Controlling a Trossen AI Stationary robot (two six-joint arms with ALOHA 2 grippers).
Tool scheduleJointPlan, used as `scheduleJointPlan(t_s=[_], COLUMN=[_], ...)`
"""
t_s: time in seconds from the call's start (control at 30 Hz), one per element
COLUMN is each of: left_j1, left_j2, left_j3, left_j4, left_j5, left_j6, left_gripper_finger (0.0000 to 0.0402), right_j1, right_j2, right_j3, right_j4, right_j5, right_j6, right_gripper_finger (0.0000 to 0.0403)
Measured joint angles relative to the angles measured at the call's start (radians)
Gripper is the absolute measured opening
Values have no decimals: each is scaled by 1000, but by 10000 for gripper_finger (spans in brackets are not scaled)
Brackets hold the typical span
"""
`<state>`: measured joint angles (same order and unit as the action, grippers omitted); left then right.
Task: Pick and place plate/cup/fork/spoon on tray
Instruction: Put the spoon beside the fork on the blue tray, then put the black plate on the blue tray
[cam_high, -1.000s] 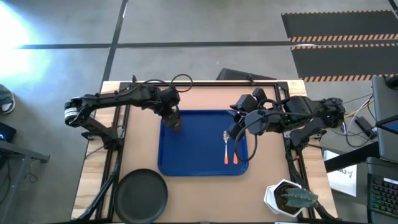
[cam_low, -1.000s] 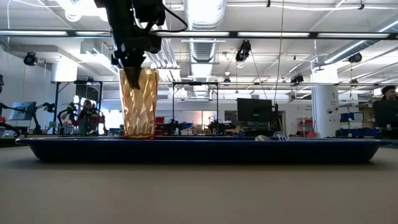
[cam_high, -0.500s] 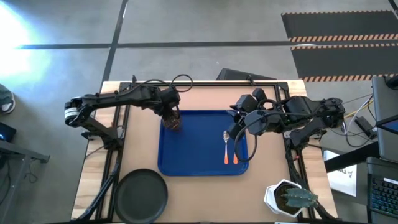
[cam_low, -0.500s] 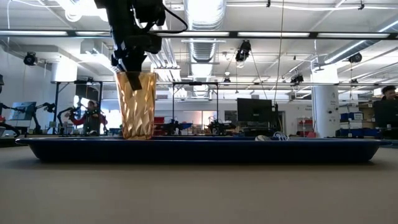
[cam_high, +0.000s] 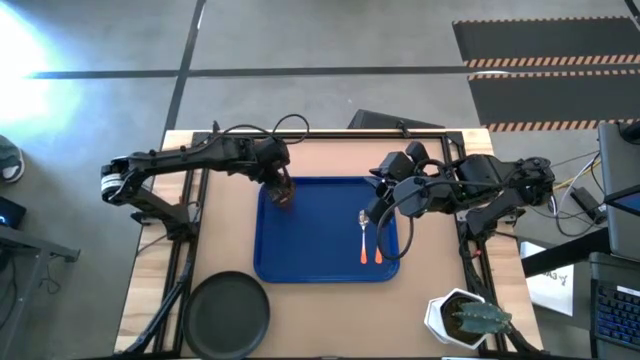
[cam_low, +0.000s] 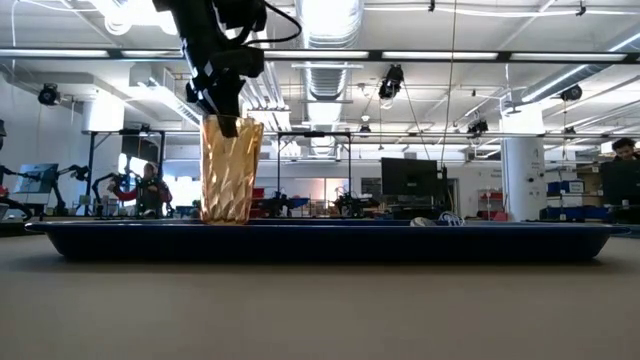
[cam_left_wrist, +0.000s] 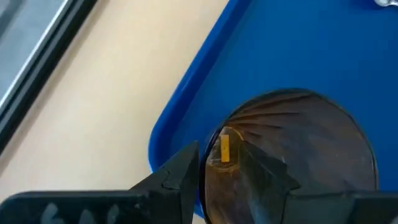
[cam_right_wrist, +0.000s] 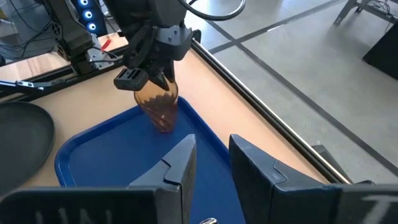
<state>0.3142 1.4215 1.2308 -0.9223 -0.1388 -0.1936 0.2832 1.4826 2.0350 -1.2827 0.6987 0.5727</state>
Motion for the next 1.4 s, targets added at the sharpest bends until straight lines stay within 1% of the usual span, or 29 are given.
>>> scheduleJointPlan(t_s=[0.3, 0.5, 0.57, 0.67, 0.8, 0.93, 1.03, 1.1, 1.17, 1.27, 1.4], left_j1=[10, 13, 13, 11, 11, 8, -10, -29, -55, -108, -206], left_j2=[-50, -142, -182, -244, -323, -389, -437, -469, -496, -532, -561], left_j3=[0, 0, 0, 0, 0, -8, -42, -83, -134, -232, -368], left_j4=[-8, -35, -55, -113, -218, -309, -340, -348, -368, -390, -397], left_j5=[-63, -109, -111, -102, -4, 128, 229, 300, 350, 380, 428], left_j6=[47, 47, 40, -12, -85, -147, -196, -231, -281, -371, -488], left_gripper_finger=[99, 99, 99, 99, 99, 99, 99, 99, 99, 99, 92], right_j1=[0, 0, 0, 0, 0, 0, 0, 0, 0, 0, 0], right_j2=[0, 0, 0, 0, 8, 20, 26, 28, 30, 31, 31], right_j3=[0, 0, 0, 0, -1, -1, -1, -1, -1, -1, -1], right_j4=[0, 0, 0, 0, -10, -36, -39, -39, -39, -39, -39], right_j5=[0, 1, 1, 1, 1, 8, 8, 8, 8, 8, 8], right_j6=[0, 0, 0, 0, -2, 3, 3, 3, 3, 3, 3], right_gripper_finger=[93, 91, 91, 93, 91, 87, 87, 89, 92, 96, 98])
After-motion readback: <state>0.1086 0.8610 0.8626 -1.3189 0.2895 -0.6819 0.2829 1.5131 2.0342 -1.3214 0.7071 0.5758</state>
